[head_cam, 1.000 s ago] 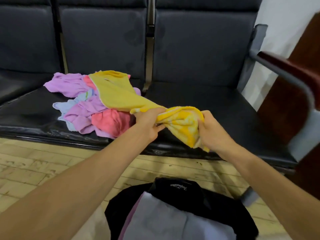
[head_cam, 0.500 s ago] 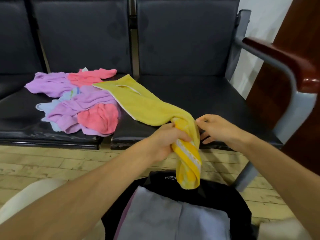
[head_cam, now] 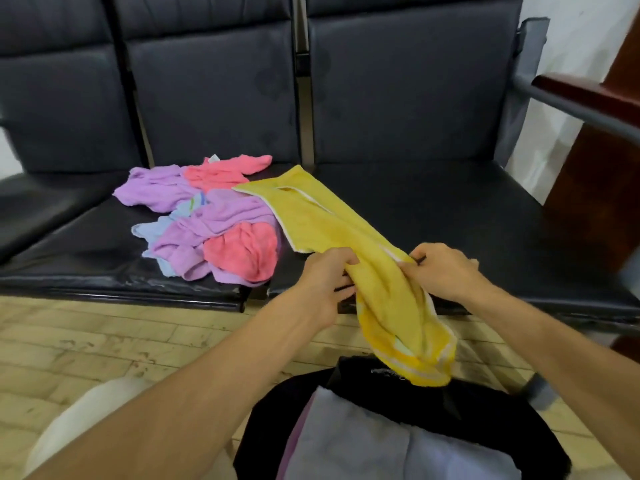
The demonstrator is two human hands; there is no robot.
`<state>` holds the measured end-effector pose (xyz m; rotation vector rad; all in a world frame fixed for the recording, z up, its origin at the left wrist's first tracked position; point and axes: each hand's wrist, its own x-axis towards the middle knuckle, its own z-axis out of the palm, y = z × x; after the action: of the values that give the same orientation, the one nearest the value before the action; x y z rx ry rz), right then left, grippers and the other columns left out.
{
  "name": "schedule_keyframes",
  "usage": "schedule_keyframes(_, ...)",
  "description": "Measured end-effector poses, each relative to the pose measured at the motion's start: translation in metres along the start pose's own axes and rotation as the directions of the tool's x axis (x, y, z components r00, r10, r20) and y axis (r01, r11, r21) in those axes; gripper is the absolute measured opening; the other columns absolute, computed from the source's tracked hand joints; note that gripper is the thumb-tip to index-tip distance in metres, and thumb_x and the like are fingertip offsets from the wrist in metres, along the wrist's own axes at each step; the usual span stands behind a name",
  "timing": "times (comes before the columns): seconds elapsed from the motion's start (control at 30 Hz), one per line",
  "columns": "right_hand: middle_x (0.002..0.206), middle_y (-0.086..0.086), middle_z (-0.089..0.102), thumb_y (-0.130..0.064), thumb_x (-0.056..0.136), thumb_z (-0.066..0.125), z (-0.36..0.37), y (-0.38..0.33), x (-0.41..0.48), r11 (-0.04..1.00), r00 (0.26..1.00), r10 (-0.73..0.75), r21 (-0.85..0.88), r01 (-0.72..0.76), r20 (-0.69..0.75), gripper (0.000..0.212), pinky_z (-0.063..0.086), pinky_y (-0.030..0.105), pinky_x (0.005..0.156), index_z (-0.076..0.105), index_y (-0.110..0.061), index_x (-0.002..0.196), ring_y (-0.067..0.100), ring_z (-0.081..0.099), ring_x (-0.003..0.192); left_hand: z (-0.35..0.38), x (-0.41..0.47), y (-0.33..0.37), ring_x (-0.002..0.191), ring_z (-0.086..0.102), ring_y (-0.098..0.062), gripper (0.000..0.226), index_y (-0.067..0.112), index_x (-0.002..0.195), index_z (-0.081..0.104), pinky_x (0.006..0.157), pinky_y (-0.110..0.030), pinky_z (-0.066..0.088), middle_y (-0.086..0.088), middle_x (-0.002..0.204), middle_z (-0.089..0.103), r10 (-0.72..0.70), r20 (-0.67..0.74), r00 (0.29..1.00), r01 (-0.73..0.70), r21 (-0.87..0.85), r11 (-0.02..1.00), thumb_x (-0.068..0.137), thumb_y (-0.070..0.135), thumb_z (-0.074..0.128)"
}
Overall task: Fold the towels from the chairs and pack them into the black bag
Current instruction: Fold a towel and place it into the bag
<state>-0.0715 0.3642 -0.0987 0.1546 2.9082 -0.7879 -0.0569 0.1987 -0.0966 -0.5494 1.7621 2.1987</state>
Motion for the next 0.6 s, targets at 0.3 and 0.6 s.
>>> schedule_keyframes(0.3, 0.085, 0.004, 0.064, -0.017, 0.089, 0.058, 0.008, -0.014, -0.009, 0.978, 0.996, -0.089, 0.191, 0.087, -0.001, 0.015, 0.045, 0.047, 0.094, 0.067, -0.006, 0.096, 0.023, 0.06, 0.088, -0.012, 0.002, 0.019, 0.067, 0.058, -0.018, 0.007, 0.007, 0.096, 0.053, 0.052, -0.024, 0.036, -0.012, 0.092, 0.056, -0.045, 0.011, 0.999, 0.046, -0.314, 0.948, 0.089, 0.007, 0.055)
schedule_keyframes(0.6, 0.096, 0.026, 0.052, -0.01, 0.09, 0.041, -0.004, -0.014, -0.022, 0.906, 0.999, -0.012, 0.423, -0.012, 0.053, 0.009, 0.047, 0.048, 0.089, 0.046, -0.014, 0.084, 0.037, 0.055, 0.091, -0.011, -0.002, 0.016, 0.043, 0.031, -0.009, 0.018, 0.015, 0.074, 0.051, 0.038, -0.02, 0.023, 0.001, 0.059, 0.047, 0.024, 0.044, 0.999, -0.019, -0.104, 0.994, 0.09, 0.009, 0.053)
